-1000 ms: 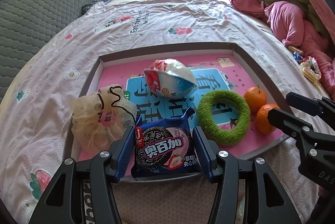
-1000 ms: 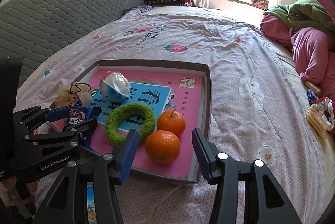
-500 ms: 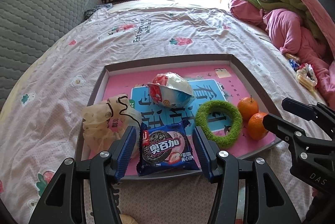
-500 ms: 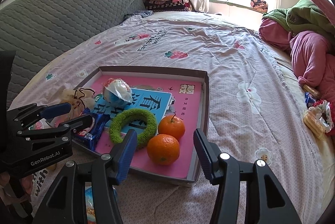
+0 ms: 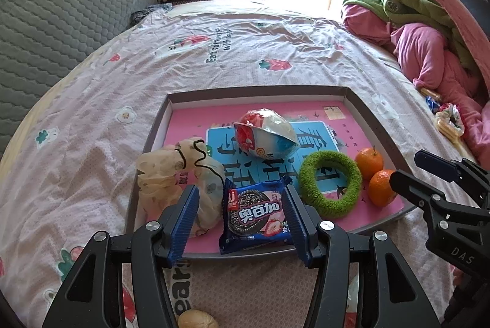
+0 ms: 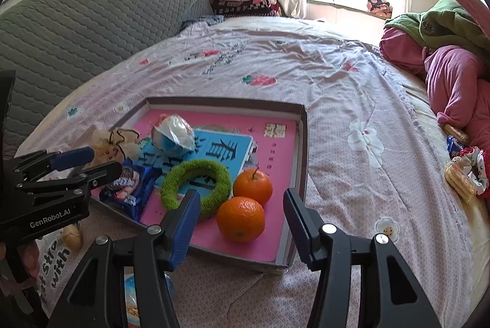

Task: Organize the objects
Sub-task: 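Open the left tool to release the blue cookie pack into the tray, then withdraw both open tools from the tray toward the walnut and candy egg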

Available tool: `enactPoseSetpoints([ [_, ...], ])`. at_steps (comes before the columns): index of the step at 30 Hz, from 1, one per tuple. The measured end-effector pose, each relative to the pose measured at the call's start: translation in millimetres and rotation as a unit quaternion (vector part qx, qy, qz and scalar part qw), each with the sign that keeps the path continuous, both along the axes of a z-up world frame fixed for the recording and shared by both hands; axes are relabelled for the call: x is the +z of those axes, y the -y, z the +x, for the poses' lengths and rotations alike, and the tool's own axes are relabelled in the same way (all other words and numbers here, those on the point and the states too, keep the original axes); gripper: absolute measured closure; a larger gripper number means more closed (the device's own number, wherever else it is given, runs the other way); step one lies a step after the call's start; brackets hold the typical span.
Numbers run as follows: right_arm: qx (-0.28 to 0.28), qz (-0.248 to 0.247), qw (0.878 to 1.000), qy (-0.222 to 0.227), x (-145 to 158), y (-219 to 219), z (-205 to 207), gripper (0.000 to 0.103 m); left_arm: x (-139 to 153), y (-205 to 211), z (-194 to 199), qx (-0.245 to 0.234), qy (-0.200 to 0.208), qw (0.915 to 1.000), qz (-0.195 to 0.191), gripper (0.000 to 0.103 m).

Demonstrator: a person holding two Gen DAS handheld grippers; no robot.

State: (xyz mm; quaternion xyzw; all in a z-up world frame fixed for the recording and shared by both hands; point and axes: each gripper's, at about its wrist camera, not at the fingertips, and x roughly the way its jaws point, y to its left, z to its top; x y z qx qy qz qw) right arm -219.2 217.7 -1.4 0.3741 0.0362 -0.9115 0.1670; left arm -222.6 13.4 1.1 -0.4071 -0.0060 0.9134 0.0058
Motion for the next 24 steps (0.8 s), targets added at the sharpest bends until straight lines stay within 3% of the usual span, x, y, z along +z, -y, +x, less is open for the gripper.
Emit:
enactPoseSetpoints([
  [15,0.01,-0.03,0.999,-0.043,20.3,0.6,11.5,0.033,24.5,10.5,13.3,0.011,-0.027,0.9996,0.004,0.032],
  [24,0.007,-0.041,0.996,-0.073,33.9,-2.0,19.9,0.033,33.1,12.3,22.2,0.025,-0.046,0.9986,-0.003,0.028],
])
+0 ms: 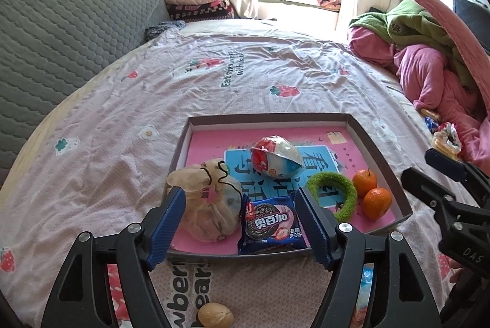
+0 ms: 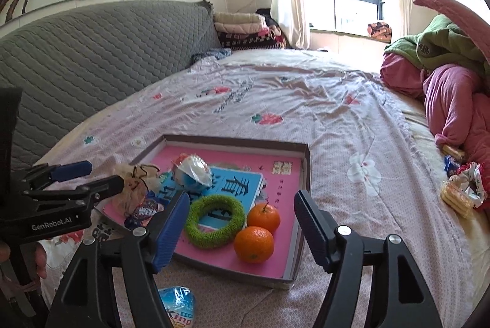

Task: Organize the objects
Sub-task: 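Withdraw both open tools from the tray toward the walnut and candy egg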

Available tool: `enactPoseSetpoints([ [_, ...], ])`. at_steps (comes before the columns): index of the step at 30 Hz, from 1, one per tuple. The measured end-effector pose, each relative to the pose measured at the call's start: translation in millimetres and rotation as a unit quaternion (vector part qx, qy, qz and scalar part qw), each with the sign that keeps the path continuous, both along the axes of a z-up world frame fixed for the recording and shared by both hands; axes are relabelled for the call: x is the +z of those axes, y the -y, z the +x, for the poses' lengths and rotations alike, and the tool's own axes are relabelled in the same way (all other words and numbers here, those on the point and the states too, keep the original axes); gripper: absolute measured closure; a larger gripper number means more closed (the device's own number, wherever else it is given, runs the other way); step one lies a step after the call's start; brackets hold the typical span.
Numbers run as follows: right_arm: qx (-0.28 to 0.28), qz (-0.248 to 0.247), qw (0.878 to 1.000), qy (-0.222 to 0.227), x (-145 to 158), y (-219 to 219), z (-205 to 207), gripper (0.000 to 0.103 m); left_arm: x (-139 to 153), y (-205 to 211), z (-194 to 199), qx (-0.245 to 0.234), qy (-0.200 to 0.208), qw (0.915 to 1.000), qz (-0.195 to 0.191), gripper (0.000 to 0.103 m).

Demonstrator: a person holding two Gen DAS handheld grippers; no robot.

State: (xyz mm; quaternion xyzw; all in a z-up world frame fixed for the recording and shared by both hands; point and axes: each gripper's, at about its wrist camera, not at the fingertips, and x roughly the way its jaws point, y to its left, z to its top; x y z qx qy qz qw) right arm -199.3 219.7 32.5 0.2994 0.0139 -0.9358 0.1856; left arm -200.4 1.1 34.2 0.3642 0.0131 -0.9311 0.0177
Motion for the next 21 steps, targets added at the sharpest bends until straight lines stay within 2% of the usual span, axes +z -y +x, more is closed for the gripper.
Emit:
enactPoseSetpoints([
  [12,-0.001,-0.023,0.998,-0.054,20.6,-5.8,17.2,0.032,14.4,6.0,13.8,0.012,-0.023,0.9997,0.006,0.026],
  [21,0.011,-0.039,0.995,-0.091,34.8,-5.7,38.5,0.026,26.1,9.9,33.8,0.013,-0.044,0.9989,0.005,0.026],
])
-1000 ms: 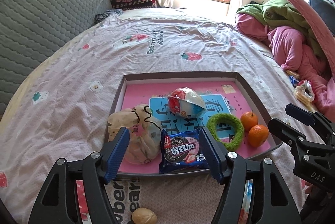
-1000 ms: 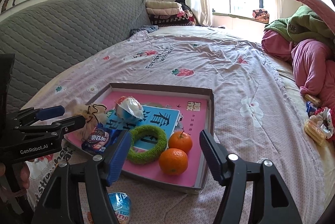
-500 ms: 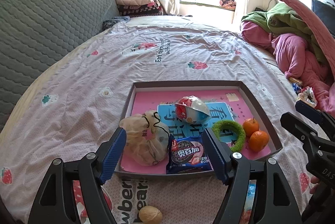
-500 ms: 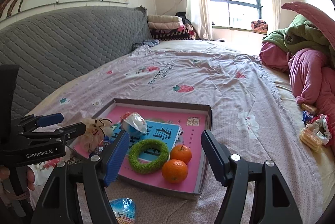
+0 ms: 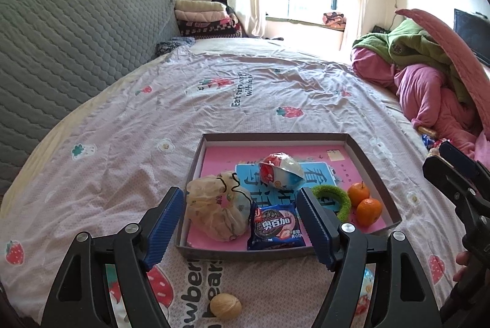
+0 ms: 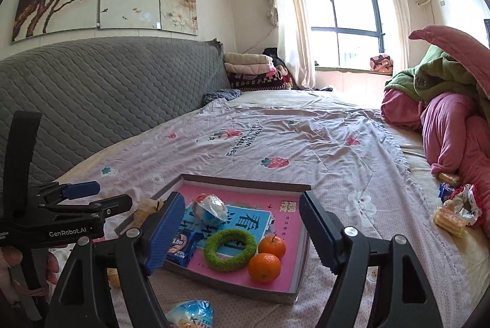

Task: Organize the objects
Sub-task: 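Withdraw both open tools from the tray toward the walnut and candy egg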

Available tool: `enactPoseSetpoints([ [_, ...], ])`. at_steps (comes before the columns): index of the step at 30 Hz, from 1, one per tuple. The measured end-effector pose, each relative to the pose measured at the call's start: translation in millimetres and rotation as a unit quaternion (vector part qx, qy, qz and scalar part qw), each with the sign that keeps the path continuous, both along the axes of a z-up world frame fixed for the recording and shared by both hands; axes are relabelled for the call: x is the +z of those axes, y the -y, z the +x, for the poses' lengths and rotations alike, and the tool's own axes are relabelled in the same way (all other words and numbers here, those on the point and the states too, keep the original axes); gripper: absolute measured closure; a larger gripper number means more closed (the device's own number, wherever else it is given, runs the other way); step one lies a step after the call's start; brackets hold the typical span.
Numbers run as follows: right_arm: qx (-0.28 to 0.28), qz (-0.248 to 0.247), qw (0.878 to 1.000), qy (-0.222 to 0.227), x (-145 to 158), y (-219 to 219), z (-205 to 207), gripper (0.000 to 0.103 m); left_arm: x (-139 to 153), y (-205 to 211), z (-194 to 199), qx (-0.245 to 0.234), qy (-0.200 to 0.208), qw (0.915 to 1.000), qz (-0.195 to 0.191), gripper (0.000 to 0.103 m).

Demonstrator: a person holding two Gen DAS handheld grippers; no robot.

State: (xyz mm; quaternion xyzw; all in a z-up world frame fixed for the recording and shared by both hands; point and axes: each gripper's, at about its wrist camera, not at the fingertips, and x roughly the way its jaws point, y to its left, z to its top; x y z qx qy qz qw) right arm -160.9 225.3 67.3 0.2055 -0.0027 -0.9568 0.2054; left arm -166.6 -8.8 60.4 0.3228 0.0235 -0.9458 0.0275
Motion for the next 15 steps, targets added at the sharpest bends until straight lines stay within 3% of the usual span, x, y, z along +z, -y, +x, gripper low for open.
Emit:
enactPoseSetpoints([
  [9,-0.012,0.019,0.999,-0.041,5.5,11.0,25.8,0.026,10.5,10.5,26.3,-0.001,-0.023,0.9996,0.016,0.025],
  [15,-0.017,-0.01,0.998,-0.059,4.3,16.7,47.7,0.023,12.7,14.9,47.0,-0.005,-0.036,0.9991,0.023,0.024],
])
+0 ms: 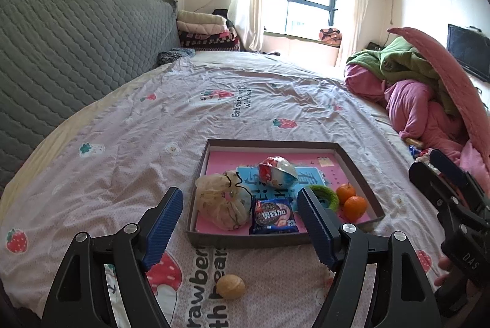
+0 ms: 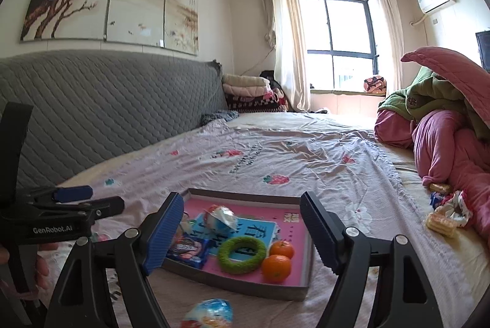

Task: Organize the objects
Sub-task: 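Withdraw both open tools from the tray toward the walnut and candy egg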

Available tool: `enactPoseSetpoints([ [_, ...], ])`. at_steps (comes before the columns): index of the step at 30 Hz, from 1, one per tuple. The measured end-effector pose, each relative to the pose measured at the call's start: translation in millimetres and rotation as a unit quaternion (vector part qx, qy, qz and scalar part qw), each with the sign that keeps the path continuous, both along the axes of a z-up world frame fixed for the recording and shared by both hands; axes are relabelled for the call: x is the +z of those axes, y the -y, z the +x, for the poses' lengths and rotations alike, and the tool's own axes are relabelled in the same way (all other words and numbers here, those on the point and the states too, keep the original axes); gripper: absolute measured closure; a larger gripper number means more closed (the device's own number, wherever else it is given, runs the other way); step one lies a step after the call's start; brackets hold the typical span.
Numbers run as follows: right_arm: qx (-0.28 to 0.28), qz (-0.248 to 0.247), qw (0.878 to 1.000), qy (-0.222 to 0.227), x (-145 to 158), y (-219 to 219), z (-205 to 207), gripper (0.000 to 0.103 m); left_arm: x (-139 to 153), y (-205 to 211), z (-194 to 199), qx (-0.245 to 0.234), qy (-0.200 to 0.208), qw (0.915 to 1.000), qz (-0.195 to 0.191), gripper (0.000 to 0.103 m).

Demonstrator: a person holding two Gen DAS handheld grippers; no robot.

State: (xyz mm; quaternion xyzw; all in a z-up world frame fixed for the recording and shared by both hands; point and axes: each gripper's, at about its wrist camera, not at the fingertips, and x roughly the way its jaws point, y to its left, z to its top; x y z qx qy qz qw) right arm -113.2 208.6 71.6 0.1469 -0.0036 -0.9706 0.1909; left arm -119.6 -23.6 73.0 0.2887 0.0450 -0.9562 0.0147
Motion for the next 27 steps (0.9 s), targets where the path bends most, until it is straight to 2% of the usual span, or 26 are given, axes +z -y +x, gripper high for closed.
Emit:
enactPoseSetpoints([
  [4,0.005,0.008,1.0,-0.01,-2.9,8.9,11.8,0.021,-4.4,-0.3,12.5,-0.005,-0.002,0.9999,-0.009,0.024],
  [9,0.003,0.02,1.0,-0.019,-9.8,17.8,30.6,0.021,-12.0,4.8,25.8,-0.005,-0.008,1.0,-0.001,0.024],
  [13,0.008,0.014,1.0,0.002,-17.6,18.3,38.1,0.021,-21.7,8.1,34.2,-0.015,0.0,0.9999,0.007,0.024],
  [27,-0.024,0.037,0.997,0.055,-46.0,20.9,59.6,0.021,-50.4,14.0,58.1,-0.02,0.017,0.9996,-0.008,0.024],
])
